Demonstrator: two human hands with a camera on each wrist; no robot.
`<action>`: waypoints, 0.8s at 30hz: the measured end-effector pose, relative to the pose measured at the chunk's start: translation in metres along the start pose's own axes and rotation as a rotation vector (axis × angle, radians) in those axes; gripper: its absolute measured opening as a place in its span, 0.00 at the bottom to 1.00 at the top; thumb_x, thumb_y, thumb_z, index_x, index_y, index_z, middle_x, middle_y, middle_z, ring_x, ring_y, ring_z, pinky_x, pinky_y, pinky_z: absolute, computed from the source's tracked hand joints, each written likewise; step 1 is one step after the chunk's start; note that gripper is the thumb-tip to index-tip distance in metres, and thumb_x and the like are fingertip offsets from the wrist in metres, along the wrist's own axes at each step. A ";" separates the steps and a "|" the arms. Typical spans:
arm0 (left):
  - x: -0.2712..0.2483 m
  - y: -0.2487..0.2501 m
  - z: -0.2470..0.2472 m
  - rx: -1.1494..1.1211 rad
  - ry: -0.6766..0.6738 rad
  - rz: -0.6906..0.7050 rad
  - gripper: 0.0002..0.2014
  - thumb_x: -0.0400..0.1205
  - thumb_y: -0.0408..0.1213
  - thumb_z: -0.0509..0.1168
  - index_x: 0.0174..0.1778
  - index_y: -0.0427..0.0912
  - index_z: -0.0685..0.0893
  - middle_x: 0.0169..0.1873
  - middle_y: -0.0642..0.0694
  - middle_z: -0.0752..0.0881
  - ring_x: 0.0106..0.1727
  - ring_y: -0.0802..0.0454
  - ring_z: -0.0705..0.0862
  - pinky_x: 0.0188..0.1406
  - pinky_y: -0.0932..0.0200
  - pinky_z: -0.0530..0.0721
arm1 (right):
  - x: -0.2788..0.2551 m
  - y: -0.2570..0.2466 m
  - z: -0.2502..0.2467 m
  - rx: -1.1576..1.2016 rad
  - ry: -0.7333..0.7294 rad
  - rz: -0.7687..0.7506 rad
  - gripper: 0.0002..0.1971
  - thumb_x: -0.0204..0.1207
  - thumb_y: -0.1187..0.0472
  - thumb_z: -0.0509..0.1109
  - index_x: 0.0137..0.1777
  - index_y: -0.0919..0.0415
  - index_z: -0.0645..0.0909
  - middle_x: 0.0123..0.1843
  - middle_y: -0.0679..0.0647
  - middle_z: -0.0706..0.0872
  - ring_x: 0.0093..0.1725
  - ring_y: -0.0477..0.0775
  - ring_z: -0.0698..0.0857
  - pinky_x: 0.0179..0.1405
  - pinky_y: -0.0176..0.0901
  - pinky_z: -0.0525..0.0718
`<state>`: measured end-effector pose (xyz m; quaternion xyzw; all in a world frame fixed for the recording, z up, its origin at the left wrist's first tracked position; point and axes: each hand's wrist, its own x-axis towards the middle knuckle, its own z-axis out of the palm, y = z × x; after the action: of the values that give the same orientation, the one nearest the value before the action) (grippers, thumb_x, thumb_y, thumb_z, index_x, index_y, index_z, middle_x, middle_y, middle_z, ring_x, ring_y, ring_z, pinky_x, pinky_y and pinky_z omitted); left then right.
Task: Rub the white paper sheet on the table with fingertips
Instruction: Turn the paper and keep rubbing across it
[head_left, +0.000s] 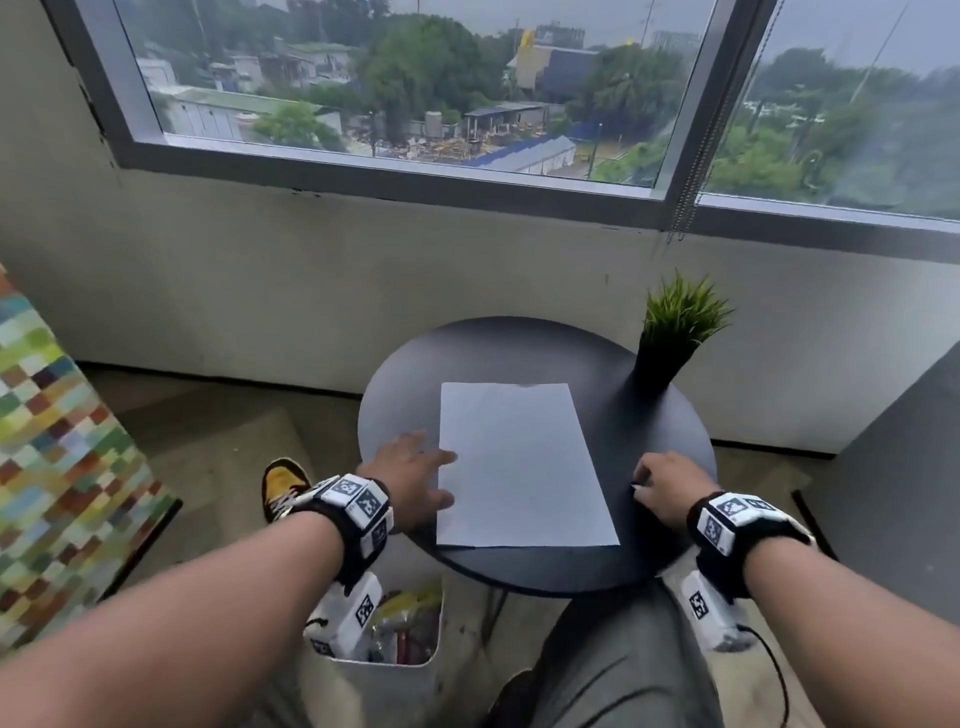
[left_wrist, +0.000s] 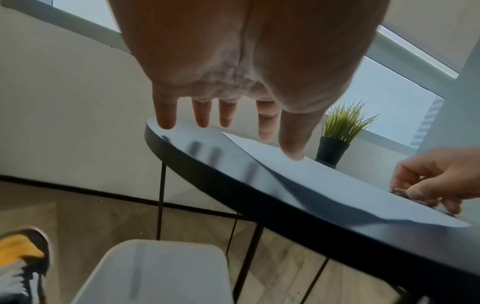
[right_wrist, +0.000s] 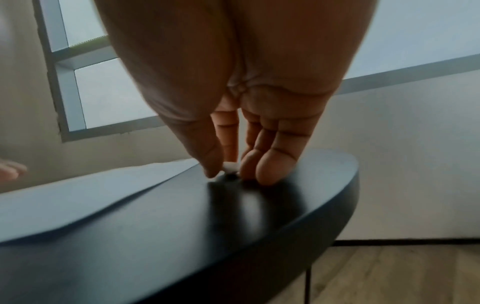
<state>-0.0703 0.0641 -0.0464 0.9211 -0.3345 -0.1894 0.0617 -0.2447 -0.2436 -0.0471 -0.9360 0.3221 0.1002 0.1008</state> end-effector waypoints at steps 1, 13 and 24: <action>0.005 -0.004 -0.006 0.014 -0.006 0.005 0.36 0.79 0.60 0.66 0.83 0.67 0.61 0.88 0.49 0.50 0.86 0.44 0.53 0.81 0.38 0.62 | -0.002 0.001 -0.004 -0.022 -0.013 -0.003 0.04 0.77 0.54 0.68 0.48 0.52 0.79 0.57 0.55 0.83 0.56 0.57 0.82 0.54 0.45 0.79; 0.036 0.013 0.003 0.273 -0.175 0.298 0.58 0.64 0.81 0.63 0.86 0.63 0.46 0.88 0.55 0.41 0.87 0.42 0.40 0.79 0.23 0.44 | -0.010 -0.096 -0.015 0.351 -0.205 -0.190 0.03 0.77 0.56 0.67 0.43 0.52 0.80 0.35 0.54 0.88 0.29 0.49 0.83 0.30 0.41 0.82; 0.036 0.028 -0.002 0.174 -0.101 0.273 0.53 0.69 0.78 0.61 0.86 0.60 0.50 0.87 0.51 0.49 0.87 0.47 0.44 0.81 0.26 0.46 | 0.010 -0.110 0.014 0.243 -0.131 -0.347 0.06 0.81 0.51 0.64 0.54 0.49 0.76 0.43 0.48 0.85 0.43 0.53 0.82 0.46 0.44 0.79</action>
<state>-0.0607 0.0191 -0.0485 0.8584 -0.4742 -0.1956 -0.0100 -0.1698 -0.1614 -0.0491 -0.9498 0.1588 0.1027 0.2493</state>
